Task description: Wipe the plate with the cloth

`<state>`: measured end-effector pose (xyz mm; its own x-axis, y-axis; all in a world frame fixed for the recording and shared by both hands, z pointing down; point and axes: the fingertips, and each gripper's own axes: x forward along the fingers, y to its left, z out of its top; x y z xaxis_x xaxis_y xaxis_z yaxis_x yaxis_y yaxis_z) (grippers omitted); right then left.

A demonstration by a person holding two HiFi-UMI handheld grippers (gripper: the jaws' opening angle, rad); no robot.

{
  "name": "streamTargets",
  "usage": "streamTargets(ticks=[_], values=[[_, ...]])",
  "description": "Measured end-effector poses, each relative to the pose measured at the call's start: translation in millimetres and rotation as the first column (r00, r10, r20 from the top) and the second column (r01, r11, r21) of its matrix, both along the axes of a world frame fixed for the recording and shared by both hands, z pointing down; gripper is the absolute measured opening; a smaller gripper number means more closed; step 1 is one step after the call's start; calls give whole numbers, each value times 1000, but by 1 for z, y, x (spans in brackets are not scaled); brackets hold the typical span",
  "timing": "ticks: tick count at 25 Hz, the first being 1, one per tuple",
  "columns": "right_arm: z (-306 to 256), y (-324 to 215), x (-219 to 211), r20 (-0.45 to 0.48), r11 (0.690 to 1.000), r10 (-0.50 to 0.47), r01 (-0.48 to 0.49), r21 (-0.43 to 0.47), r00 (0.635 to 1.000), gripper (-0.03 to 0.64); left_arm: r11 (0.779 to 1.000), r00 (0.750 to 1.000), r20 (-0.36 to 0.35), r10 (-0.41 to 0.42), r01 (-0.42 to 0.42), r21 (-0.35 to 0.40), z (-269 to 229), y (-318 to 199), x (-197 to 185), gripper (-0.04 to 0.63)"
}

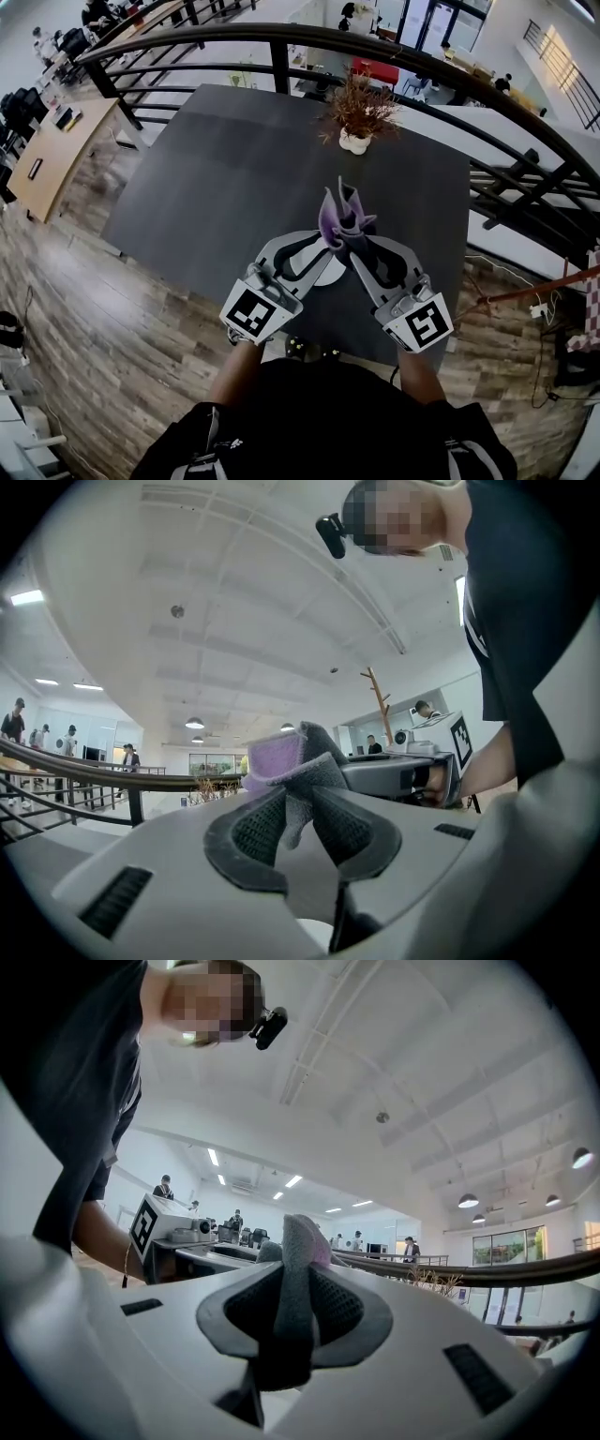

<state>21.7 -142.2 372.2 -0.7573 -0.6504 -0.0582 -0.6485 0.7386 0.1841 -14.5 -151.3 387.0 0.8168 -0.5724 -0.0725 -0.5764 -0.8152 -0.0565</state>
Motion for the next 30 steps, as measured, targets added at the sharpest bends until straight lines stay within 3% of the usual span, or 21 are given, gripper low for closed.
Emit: streamTargets(ticks=[7, 10, 18, 26, 30], values=[[21, -10, -2, -15, 1000, 4, -5, -29, 1000, 75, 999, 1000, 16, 4, -3, -50, 28, -10, -2, 110], [29, -16, -4, -30, 999, 17, -18, -48, 999, 75, 999, 999, 43, 12, -10, -39, 43, -17, -9, 117], [68, -31, 4, -84, 991, 54, -64, -120, 995, 75, 981, 999, 45, 17, -8, -192, 97, -29, -13, 156], [98, -44, 9, -116, 978, 67, -88, -189, 991, 75, 931, 998, 64, 0, 24, -363, 143, -43, -22, 163], [117, -51, 11, -148, 969, 68, -100, -225, 987, 75, 869, 995, 100, 8, 43, -493, 168, -46, -24, 174]])
